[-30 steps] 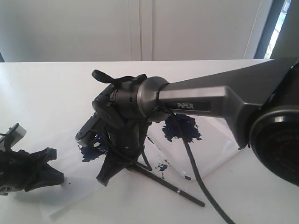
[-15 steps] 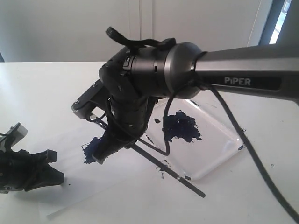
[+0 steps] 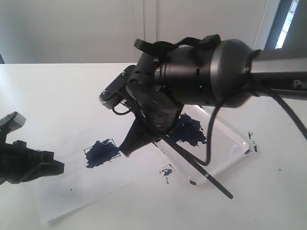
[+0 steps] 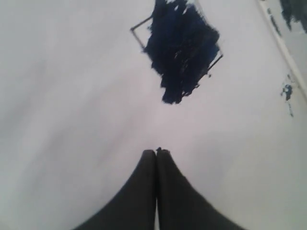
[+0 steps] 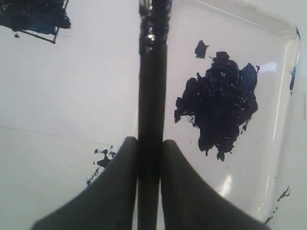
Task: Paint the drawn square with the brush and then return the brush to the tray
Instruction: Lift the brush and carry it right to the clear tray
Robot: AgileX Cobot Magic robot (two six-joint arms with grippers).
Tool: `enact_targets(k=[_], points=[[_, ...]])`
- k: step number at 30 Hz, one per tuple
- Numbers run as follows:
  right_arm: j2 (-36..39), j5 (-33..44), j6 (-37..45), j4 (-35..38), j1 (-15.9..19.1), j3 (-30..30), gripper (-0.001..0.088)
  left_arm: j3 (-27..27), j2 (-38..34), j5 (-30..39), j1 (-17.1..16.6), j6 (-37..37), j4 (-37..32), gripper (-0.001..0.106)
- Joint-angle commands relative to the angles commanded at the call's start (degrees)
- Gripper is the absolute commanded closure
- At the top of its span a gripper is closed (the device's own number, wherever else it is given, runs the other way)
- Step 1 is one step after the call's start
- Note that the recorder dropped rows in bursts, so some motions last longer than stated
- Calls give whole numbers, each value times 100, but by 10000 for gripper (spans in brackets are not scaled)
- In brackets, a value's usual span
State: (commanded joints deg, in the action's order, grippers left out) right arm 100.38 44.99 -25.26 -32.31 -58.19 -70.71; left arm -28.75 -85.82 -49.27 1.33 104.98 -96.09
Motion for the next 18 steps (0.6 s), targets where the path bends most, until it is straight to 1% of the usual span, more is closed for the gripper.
enact_targets(k=[5,7,11,15,16,17,18], points=[[-398,-284,-1176,-854,0,873,868,0,801,237,0,484,-352,1053],[-467,-353,-1549,-1121,24,1157,868,0,1091,248,0,673,-386,1053],[-493,-736,-2322,-1340,203,1768,868,11,1753,237,0,984,-386,1053],[-493,-956,-3008,-1780,346,2305,868,89,2513,138,0,1138,-386,1053],[-493,-999,-3293,-2014,399,2518,868,194,2845,159,0,1227,-386,1053],[-493,-1042,-3425,-2104,426,2597,868,249,3029,168,0,1241,-386,1053],[-493,-1235,-3652,-2264,498,2772,868,351,3355,134,0,1310,-386,1053]])
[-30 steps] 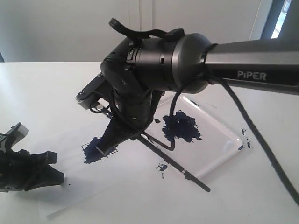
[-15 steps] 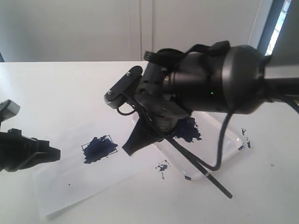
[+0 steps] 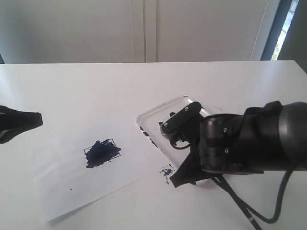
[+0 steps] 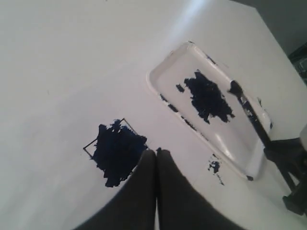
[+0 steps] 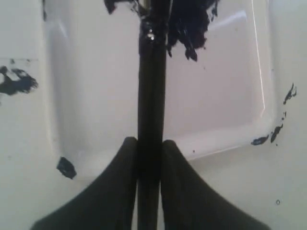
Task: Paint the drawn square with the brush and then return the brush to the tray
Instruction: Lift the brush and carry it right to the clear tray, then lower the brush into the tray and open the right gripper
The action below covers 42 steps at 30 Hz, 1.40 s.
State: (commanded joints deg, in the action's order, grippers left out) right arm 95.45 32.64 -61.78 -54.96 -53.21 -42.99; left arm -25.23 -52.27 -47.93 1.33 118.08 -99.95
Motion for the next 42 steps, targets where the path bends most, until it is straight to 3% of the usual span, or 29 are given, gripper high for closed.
enact_targets(k=[3,9,19,22,28,30,36,42], points=[[0,-497,-209,-59,126,217,868,192,646,-50,0,145,0,1053],[12,-679,-679,-496,431,437,868,634,1910,-194,0,288,0,1053],[12,-1031,-1301,-691,475,437,853,1394,2794,47,0,288,0,1053],[12,-999,-1466,-873,475,437,739,1497,2960,98,0,288,0,1053],[12,-999,-1707,-1232,475,437,319,1652,3222,263,0,288,0,1053],[12,-999,-1707,-1255,475,437,271,1733,3246,377,0,288,0,1053],[-199,-1077,-1707,-1255,465,437,325,2003,3246,512,0,288,0,1053],[-1236,-1652,-1677,-1244,455,437,599,2051,3322,574,0,288,0,1053]])
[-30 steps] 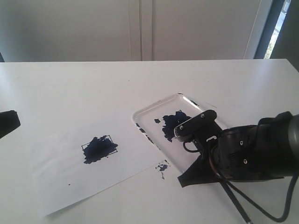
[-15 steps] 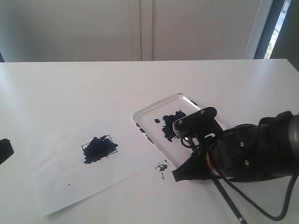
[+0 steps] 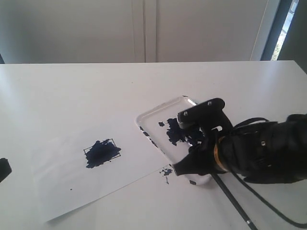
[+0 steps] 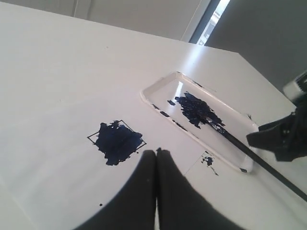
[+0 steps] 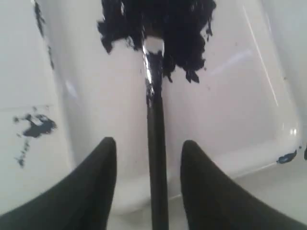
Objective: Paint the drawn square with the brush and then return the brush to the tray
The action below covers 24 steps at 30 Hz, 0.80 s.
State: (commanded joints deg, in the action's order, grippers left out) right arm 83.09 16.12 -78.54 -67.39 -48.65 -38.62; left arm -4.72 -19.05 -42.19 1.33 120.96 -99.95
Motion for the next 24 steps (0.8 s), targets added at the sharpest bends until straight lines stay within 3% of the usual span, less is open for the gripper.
enact_targets(k=[5,12,24], points=[[-1256,-750,346,-25,-94,0,868,0,162,-11,0,0,0,1053],[-3103,-1050,660,-37,-358,289,868,0,263,-69,0,0,0,1053],[-5494,-2099,649,33,-404,2051,868,10,263,-129,0,-13,0,1053]])
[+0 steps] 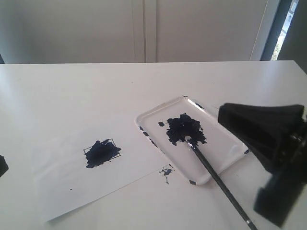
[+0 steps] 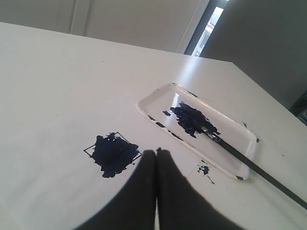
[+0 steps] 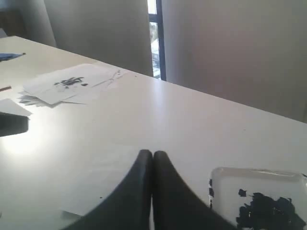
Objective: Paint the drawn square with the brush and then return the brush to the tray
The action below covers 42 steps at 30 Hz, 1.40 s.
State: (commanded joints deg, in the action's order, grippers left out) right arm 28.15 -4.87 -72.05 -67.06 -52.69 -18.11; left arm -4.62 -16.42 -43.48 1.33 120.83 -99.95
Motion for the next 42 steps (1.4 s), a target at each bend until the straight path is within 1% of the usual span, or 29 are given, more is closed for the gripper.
enact_targets(k=[3,7,15,17,19,21,24,27,30,35,37,40,42], points=[[-417,-138,0,44,0,419,868,107,0,12,0,-20,0,1053],[-880,-400,0,53,0,919,868,431,0,63,0,8,0,1053],[-1427,-872,-48,165,0,1811,868,462,0,112,0,-94,0,1053],[-1522,-979,-48,193,0,1811,868,462,0,114,0,-139,0,1053],[-1564,-925,-282,166,0,1811,868,462,0,114,0,-231,0,1053],[-1603,-951,-257,167,0,1811,868,462,0,114,0,-255,0,1053],[-1604,-800,-271,167,0,1811,868,462,0,125,0,-318,0,1053],[-1604,-604,-481,167,0,1811,868,462,0,148,0,-430,0,1053],[-1604,-489,-646,167,0,1811,868,462,0,160,0,-733,0,1053],[-1604,-441,-646,167,0,1811,868,462,0,198,0,-1147,0,1053],[-1604,-429,-646,167,0,1811,868,462,0,388,0,-1314,0,1053],[-1604,-419,-634,167,0,1811,868,462,0,871,0,-1297,0,1053],[-1604,-419,-634,167,0,1811,868,462,0,1065,0,-1275,0,1053]])
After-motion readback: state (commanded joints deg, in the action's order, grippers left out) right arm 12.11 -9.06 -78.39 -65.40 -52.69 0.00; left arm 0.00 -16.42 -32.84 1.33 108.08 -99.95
